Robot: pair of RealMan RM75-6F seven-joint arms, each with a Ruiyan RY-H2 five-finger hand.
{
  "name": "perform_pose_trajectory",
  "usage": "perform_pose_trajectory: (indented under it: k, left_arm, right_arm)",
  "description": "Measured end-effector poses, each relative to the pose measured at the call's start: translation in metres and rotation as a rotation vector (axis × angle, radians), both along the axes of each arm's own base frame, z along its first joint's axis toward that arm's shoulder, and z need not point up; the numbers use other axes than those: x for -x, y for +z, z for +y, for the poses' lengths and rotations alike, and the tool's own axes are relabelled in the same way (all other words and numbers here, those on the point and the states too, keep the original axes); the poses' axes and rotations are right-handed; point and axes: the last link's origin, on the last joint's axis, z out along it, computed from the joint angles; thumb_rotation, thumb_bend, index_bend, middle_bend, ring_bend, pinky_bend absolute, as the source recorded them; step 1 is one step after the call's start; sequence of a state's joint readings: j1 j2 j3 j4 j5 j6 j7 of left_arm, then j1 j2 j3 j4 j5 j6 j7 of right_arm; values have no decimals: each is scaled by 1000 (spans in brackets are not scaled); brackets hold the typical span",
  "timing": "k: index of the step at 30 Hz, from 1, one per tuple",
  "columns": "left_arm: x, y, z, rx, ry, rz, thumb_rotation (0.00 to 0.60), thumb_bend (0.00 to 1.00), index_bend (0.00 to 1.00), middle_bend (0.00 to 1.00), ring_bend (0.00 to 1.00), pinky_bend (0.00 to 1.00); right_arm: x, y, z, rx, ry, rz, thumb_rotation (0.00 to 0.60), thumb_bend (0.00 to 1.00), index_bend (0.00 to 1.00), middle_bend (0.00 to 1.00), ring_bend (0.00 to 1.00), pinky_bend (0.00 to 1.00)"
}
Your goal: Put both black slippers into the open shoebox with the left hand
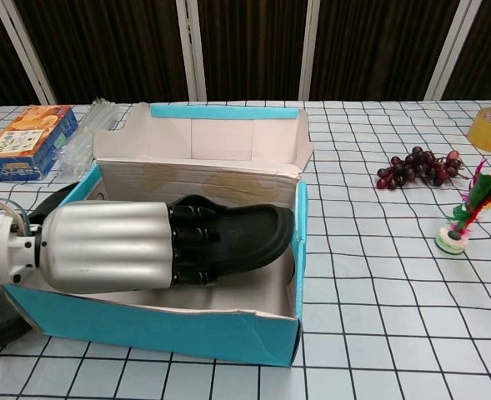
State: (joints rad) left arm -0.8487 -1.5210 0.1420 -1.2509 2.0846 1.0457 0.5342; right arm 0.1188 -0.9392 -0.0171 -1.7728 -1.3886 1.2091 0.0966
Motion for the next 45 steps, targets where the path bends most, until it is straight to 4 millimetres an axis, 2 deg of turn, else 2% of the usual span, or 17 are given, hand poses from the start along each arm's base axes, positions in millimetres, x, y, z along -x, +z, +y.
perform_pose_trajectory:
  k: [7,18,20,24,28,33,38,45]
  left_arm:
    - [-6,4,1,19,66,-13,600,484,227,420,176,163]
    - [-32,21,2,-16,11,-77,600,484,214,352,138,163]
    - [-35,24,2,-20,3,-80,583,484,211,330,125,163]
    - [-36,27,2,-26,-5,-59,502,484,209,272,92,162]
    - [-38,29,2,-34,-17,-51,488,481,210,250,89,167]
    - [-49,33,0,-32,15,-162,599,479,221,291,124,215]
    - [-64,33,-2,-27,84,-346,600,472,231,332,157,240]
    - [-71,30,9,-29,216,-428,600,466,262,361,181,246]
  right_arm:
    - [0,0,-1,1,-1,0,600,161,73,146,188,69]
    - [1,0,-1,1,-3,-2,600,162,73,146,188,69]
    - [1,0,-1,1,-4,-3,600,161,73,146,188,70]
    - [0,0,-1,1,-2,-4,600,162,73,146,188,70]
    - [1,0,-1,1,-5,-4,600,162,73,146,188,69]
    - [1,0,-1,-2,-7,-2,600,161,74,146,189,69]
    - [0,-1,-1,-7,-7,2,600,161,73,146,189,70]
    - [0,-1,-1,-11,-10,2,600,162,73,146,191,75]
